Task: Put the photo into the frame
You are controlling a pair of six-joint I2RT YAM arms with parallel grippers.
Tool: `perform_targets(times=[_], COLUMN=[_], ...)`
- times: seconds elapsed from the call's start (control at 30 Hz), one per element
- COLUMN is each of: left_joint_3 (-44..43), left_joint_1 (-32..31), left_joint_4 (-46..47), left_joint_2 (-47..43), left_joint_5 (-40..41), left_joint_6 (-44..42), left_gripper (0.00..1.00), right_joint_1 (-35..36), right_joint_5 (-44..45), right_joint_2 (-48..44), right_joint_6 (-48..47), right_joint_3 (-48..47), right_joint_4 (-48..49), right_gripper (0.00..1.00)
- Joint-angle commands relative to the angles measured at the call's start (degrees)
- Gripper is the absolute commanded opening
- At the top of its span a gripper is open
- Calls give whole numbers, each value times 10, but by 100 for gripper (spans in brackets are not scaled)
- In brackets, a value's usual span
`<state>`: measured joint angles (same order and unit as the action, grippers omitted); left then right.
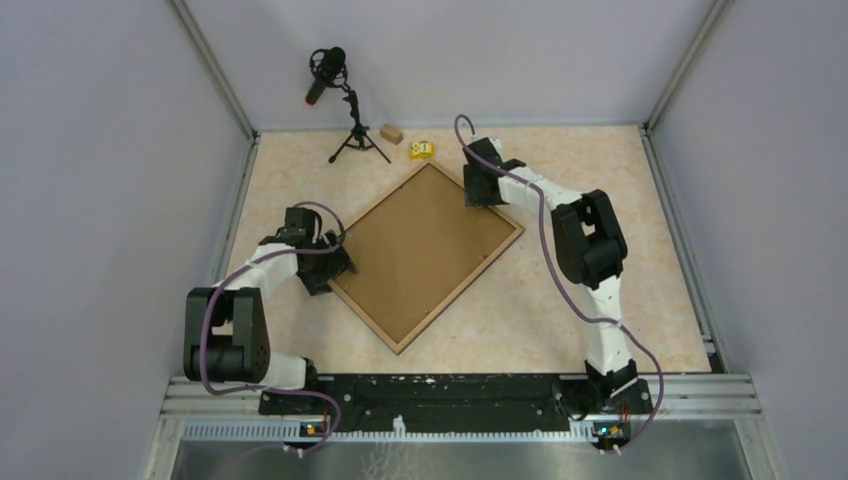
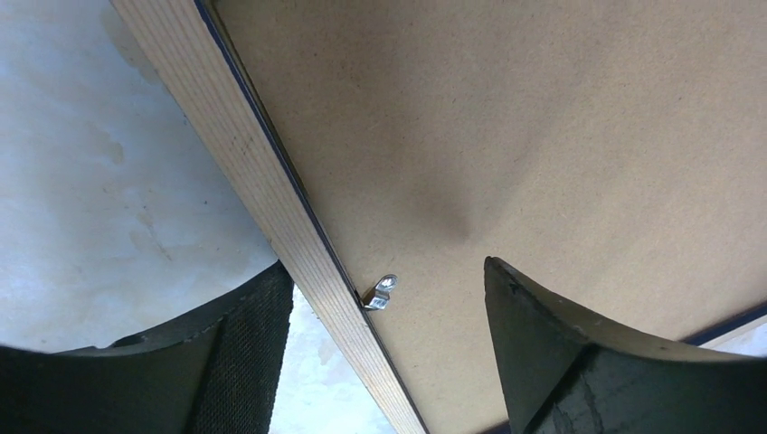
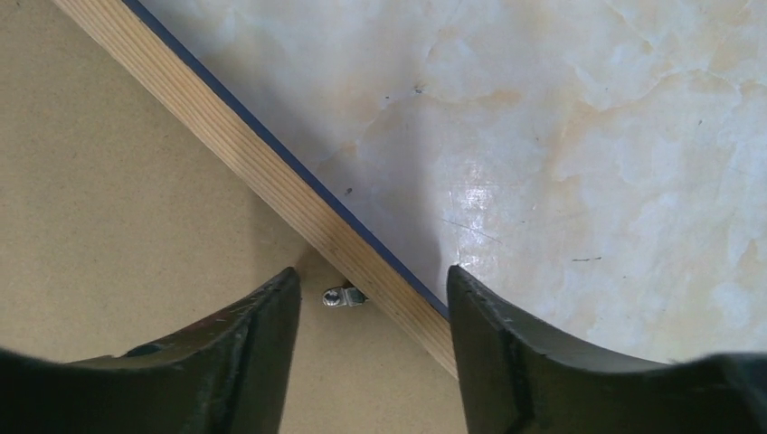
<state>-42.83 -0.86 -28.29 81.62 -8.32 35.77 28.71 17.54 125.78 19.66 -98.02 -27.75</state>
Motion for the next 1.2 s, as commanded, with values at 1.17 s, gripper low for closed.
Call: perform_targets(times=[1.17], left_joint_3=[-43], left_joint_1=[-167], left_joint_4=[88], left_joint_2=[-172], left_joint_5=[-195], left_joint_6=[-106], left_gripper=[98], right_joint_1=[-6], right_joint_5=[0], right_joint_2=[-309], right_joint_6=[171], right_joint_3=[336], right_joint_4=[216], right_gripper=[99])
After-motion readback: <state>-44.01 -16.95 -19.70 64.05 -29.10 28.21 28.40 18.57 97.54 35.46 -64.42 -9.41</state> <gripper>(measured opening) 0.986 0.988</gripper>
